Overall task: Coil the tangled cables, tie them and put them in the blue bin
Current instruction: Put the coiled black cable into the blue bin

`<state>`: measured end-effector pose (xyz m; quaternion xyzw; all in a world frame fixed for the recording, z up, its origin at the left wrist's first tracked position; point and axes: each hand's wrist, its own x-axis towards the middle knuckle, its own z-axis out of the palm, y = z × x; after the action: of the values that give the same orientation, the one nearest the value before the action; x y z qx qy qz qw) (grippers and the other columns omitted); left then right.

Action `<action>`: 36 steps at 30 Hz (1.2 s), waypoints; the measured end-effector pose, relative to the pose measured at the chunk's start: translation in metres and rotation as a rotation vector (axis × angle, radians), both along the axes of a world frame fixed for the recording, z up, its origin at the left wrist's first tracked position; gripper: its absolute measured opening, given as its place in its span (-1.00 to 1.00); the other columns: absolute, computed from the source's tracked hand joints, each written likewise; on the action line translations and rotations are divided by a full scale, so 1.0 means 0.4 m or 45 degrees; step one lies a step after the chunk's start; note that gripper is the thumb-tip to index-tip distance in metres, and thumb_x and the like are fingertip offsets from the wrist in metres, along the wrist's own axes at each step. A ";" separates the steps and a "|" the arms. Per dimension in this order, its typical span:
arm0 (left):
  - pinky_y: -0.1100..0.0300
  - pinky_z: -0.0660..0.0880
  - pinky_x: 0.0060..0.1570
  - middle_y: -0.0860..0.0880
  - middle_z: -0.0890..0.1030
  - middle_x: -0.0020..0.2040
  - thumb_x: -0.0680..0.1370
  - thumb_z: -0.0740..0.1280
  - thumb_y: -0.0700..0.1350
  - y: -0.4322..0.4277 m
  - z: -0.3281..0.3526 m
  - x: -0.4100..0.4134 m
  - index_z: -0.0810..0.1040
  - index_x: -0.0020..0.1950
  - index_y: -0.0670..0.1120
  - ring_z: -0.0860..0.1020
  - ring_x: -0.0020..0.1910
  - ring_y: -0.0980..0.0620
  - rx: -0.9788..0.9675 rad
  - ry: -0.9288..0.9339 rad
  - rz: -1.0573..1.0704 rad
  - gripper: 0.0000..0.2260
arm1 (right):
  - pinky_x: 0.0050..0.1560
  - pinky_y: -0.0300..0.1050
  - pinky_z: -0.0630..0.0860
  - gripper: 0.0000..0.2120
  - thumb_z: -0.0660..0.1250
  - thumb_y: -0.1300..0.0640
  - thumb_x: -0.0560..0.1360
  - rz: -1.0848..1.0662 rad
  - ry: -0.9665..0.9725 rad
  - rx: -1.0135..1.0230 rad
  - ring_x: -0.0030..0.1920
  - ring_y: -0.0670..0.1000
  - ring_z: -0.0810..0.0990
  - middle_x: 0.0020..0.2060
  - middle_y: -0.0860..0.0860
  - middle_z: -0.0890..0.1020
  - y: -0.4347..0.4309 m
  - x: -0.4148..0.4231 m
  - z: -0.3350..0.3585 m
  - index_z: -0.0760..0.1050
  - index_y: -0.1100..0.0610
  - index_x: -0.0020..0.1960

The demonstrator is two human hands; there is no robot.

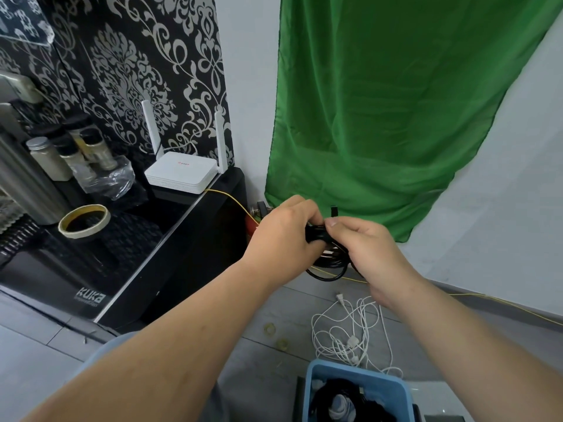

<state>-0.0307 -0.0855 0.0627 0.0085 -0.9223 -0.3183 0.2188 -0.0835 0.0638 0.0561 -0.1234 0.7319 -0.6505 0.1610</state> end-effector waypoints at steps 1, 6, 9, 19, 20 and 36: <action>0.16 0.42 -0.18 0.10 0.52 -0.16 0.36 0.56 -0.08 0.000 0.000 0.000 0.51 -0.15 0.01 0.51 -0.16 0.04 0.018 -0.020 -0.005 -0.77 | 0.05 -0.18 0.56 -0.84 0.36 0.18 0.62 -0.027 -0.046 -0.056 0.00 -0.08 0.70 -0.01 0.02 0.76 0.000 0.001 0.003 0.72 0.10 0.08; 0.28 0.44 -0.15 0.12 0.56 -0.10 0.34 0.62 -0.04 -0.004 0.006 0.001 0.57 -0.06 0.01 0.53 -0.13 0.15 0.128 -0.154 -0.049 -0.71 | -0.22 -0.26 0.56 -0.82 0.37 0.25 0.60 -0.082 -0.076 -0.115 -0.22 -0.07 0.67 -0.17 -0.02 0.75 0.004 0.003 0.007 0.68 0.06 0.13; 0.31 0.52 -0.09 0.09 0.65 -0.06 0.42 0.46 -0.20 -0.008 0.005 -0.003 0.63 0.07 -0.01 0.60 -0.10 0.20 0.362 -0.234 -0.096 -0.76 | -0.28 -0.14 0.44 -0.84 0.37 0.25 0.60 -0.064 0.011 -0.013 -0.36 0.02 0.50 -0.38 -0.01 0.61 0.010 -0.003 0.006 0.59 0.01 0.09; 0.32 0.54 -0.15 -0.03 0.73 -0.18 0.57 0.45 -0.21 0.001 0.018 -0.004 0.72 -0.02 -0.15 0.60 -0.26 0.18 0.675 -0.177 -0.127 -0.95 | -0.15 -0.04 0.50 -0.70 0.40 0.29 0.57 0.100 0.053 0.094 -0.28 0.03 0.55 -0.24 0.14 0.67 0.004 -0.014 0.002 0.45 0.09 0.25; 0.33 0.51 -0.18 -0.02 0.72 -0.21 0.58 0.44 -0.21 0.001 0.020 -0.006 0.72 -0.04 -0.16 0.57 -0.28 0.19 0.682 -0.177 -0.128 -0.94 | -0.15 -0.04 0.51 -0.74 0.40 0.29 0.57 0.106 0.047 0.086 -0.24 0.03 0.56 -0.24 0.14 0.67 0.006 -0.015 0.005 0.48 0.11 0.21; 0.45 0.39 -0.11 0.15 0.64 -0.16 0.57 0.44 -0.18 0.002 -0.006 -0.015 0.74 -0.03 -0.06 0.53 -0.20 0.31 0.421 -0.051 -0.122 -0.92 | -0.18 -0.07 0.47 -0.76 0.34 0.27 0.53 0.121 -0.502 -0.175 -0.28 0.03 0.58 -0.29 0.04 0.60 -0.001 0.008 0.003 0.44 0.04 -0.26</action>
<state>-0.0367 -0.0847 0.0605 0.0067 -0.8609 -0.4757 0.1803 -0.0803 0.0635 0.0572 -0.0388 0.6333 -0.7022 0.3229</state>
